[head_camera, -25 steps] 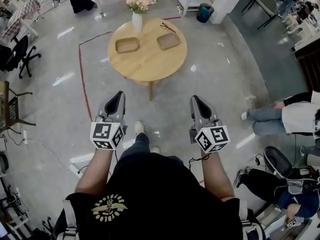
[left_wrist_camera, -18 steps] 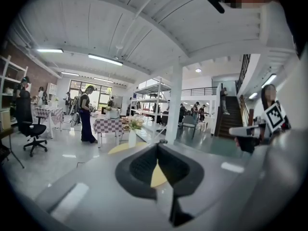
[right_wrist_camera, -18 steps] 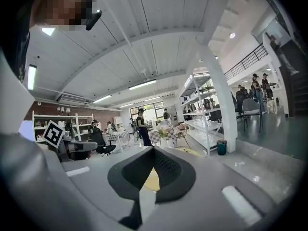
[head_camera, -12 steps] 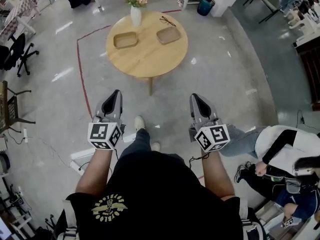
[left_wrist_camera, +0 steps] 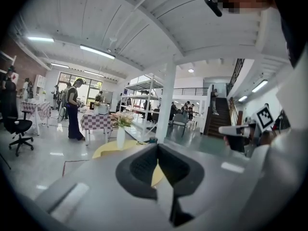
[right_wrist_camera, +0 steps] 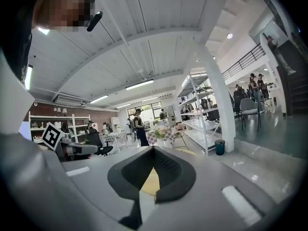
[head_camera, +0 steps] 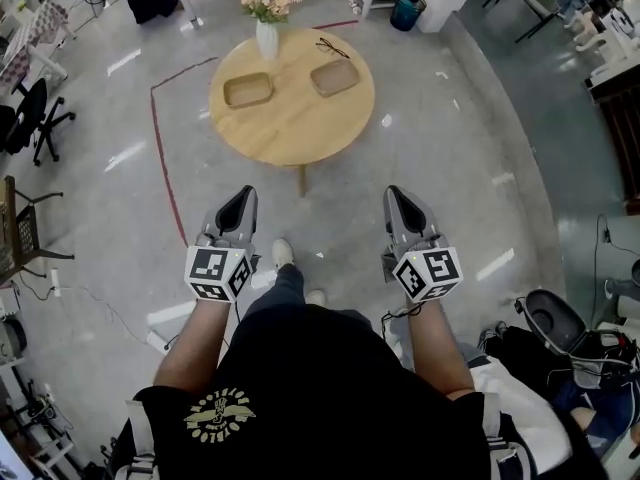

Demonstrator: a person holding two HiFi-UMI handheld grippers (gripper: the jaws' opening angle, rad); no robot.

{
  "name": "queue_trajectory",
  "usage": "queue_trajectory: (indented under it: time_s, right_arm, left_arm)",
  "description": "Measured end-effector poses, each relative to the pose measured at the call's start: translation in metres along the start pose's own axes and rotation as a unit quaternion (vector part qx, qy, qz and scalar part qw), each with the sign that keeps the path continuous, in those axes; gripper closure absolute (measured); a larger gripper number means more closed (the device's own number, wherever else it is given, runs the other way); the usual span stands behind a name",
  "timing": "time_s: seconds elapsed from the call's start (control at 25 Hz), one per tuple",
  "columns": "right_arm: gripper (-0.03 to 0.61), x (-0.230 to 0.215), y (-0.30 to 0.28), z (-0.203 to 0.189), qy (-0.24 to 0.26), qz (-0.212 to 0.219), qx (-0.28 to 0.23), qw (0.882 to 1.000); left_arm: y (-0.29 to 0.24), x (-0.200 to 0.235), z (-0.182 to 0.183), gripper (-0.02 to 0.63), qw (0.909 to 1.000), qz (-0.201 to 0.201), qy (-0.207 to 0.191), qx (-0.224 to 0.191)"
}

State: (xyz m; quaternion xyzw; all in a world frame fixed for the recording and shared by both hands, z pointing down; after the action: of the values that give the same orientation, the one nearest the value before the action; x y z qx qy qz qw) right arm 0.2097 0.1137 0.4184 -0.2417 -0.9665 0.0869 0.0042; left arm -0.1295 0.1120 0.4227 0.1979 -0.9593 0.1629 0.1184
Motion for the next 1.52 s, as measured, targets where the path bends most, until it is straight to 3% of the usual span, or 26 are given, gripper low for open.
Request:
queue_trajectory:
  time_s: [0.24, 0.48, 1.0, 1.52]
  right_arm:
    - [0.578, -0.007, -0.021, 0.007, 0.001, -0.011, 0.006, 1.000]
    - [0.578, -0.013, -0.046, 0.014, 0.006, -0.031, 0.014, 0.999]
    - [0.578, -0.009, -0.123, 0.036, 0.011, -0.061, 0.020, 0.998]
    - [0.578, 0.015, -0.152, 0.064, 0.029, -0.079, 0.018, 0.996]
  left_arm:
    - [-0.024, 0.016, 0.013, 0.611, 0.9999, 0.005, 0.000, 0.011]
    - [-0.054, 0.032, 0.026, 0.611, 0.9996, -0.015, -0.003, 0.026]
    - [-0.111, 0.102, 0.059, 0.611, 0.9989, -0.032, 0.009, 0.034]
    - [-0.129, 0.135, 0.071, 0.611, 0.9964, -0.073, 0.022, 0.038]
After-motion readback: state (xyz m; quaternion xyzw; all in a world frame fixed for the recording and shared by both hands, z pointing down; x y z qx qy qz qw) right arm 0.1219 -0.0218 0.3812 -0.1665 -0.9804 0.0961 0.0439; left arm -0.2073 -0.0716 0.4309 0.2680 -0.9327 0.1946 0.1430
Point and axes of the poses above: the fingertips, and each gripper's own axes: y backward along the fingers, x to its left, z out of its top, the point moved 10 cm from there along y, backward along the fingers, and after that the axes turned 10 degrees about y, right-handed, at the moved point
